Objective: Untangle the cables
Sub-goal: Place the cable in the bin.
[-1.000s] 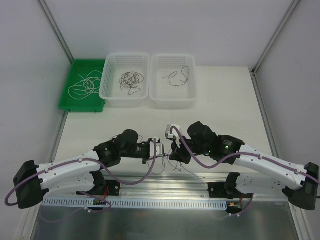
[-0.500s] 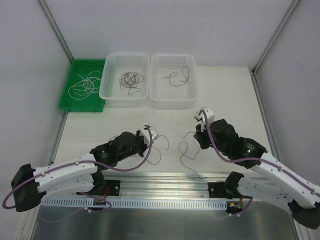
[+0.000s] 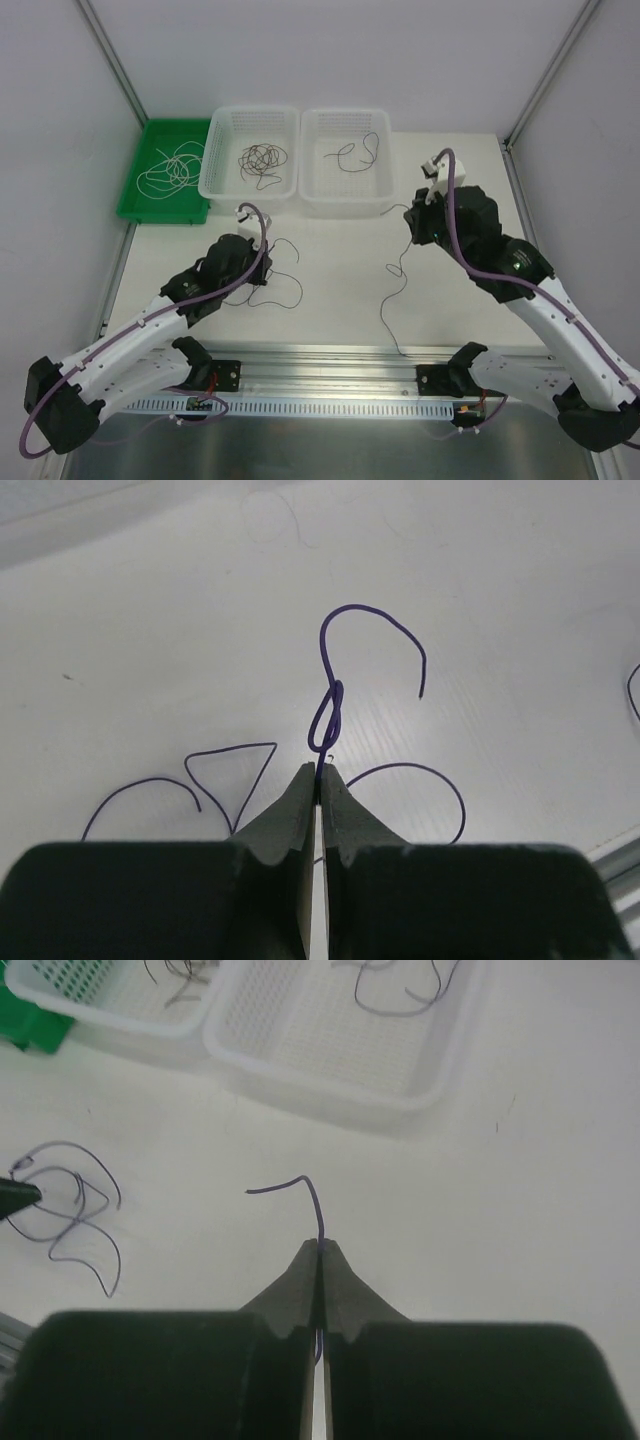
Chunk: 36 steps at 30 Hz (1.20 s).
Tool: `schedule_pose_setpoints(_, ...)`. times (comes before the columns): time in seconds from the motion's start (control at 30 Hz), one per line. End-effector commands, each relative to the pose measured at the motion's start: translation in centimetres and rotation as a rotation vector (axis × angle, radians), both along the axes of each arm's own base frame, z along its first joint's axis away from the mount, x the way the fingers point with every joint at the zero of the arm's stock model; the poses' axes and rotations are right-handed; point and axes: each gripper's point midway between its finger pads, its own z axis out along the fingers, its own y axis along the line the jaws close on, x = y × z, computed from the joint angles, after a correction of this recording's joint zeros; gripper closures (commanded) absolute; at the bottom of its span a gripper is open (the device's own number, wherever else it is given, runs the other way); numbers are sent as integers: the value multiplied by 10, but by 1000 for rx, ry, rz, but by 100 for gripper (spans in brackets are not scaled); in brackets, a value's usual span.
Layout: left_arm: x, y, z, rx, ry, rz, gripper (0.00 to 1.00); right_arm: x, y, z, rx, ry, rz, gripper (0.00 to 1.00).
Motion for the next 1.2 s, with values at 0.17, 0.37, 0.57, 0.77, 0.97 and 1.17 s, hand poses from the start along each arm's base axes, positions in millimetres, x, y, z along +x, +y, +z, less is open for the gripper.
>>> schedule_pose_setpoints(0.17,-36,-43,14,-142,256,-239,100,72,25,138,98,-250,20,99)
schedule_pose_setpoints(0.37,-52,-40,-50,-104,463,-185,100,134,35,213,122,-453,-13,99)
schedule_pose_setpoints(0.57,-55,-43,-84,-127,504,-164,100,188,37,273,155,-696,-49,99)
schedule_pose_setpoints(0.77,-62,-47,-98,-143,521,-173,100,258,51,254,131,-758,-62,97)
schedule_pose_setpoints(0.97,-66,-48,-106,-160,529,-177,100,328,73,112,66,-446,-46,92)
schedule_pose_setpoints(1.17,-66,-53,-100,-183,518,-201,100,341,80,-20,24,-143,-20,57)
